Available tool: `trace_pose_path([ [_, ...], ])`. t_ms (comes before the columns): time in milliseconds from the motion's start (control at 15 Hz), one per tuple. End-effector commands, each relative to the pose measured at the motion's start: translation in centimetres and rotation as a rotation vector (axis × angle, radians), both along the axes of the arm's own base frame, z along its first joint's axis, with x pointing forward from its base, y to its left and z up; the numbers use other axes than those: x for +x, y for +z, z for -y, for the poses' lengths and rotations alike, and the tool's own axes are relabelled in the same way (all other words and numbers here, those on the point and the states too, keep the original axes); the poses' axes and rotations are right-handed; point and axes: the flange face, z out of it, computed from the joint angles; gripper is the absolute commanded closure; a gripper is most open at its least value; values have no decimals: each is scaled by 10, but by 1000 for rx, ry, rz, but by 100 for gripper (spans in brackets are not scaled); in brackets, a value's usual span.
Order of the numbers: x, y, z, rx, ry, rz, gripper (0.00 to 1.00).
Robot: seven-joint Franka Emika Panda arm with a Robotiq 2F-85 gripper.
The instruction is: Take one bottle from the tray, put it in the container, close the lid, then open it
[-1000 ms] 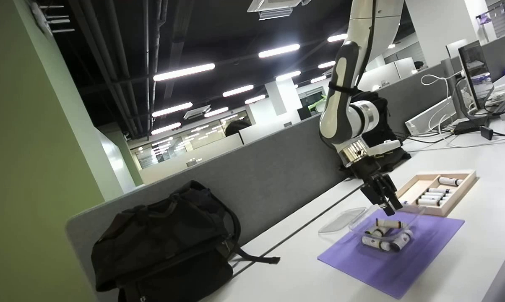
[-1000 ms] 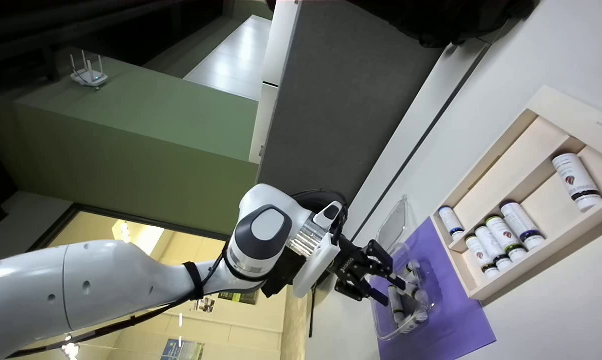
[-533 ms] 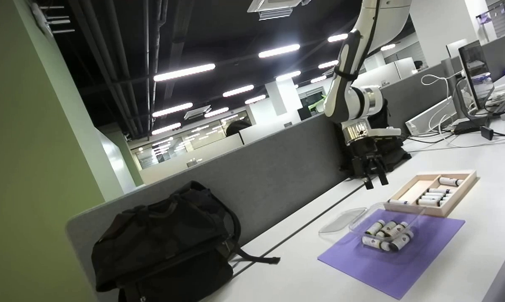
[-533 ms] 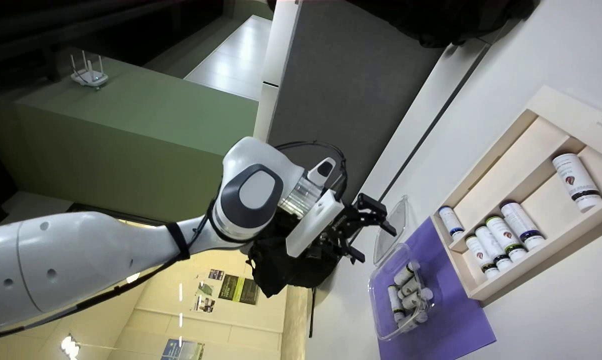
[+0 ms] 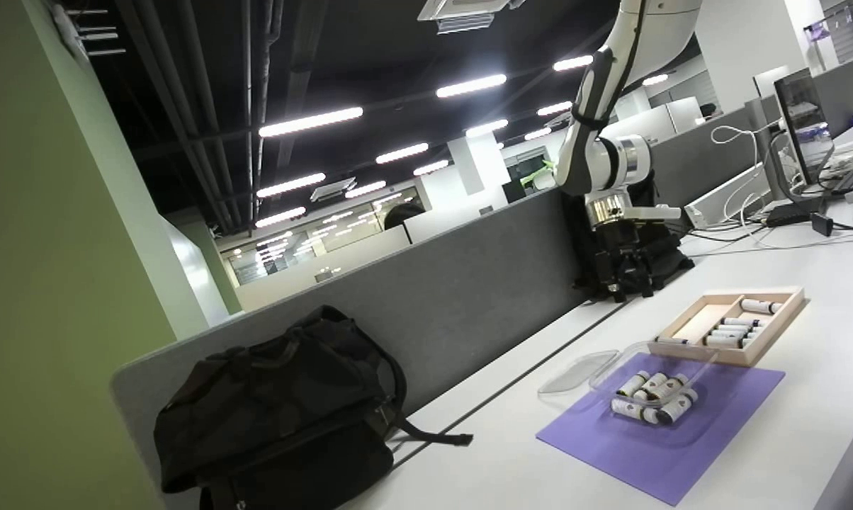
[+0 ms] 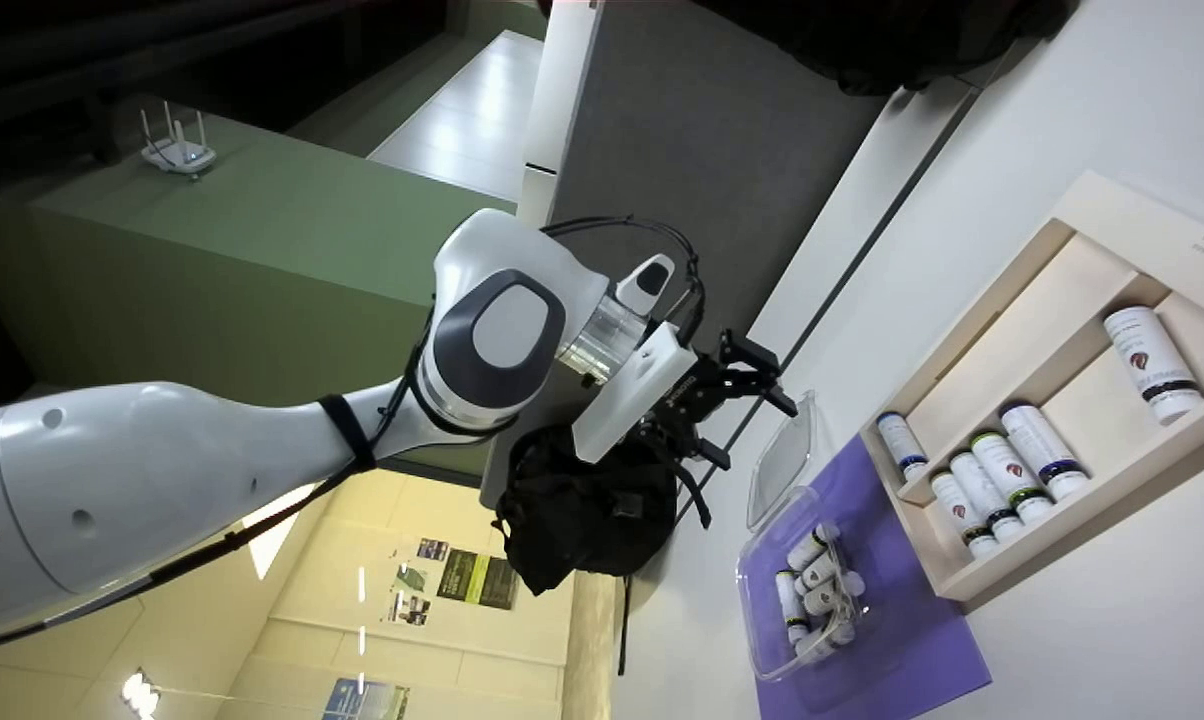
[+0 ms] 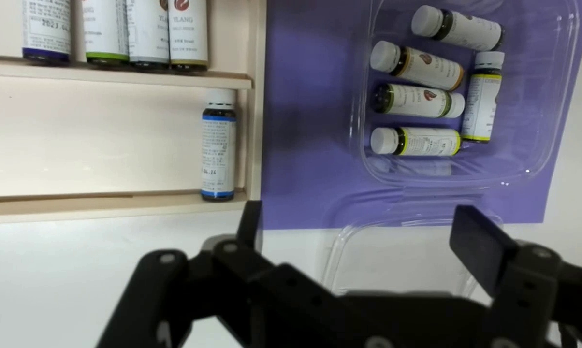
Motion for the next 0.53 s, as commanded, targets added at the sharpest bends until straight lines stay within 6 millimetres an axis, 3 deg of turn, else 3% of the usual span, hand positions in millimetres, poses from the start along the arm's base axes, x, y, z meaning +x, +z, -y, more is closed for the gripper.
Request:
trace_pose_path([
  [0, 0, 0, -1, 0, 1, -1, 0],
  [133, 1, 0, -1, 1, 1, -1, 0],
  [467, 40, 9, 25, 54, 20, 101, 0],
])
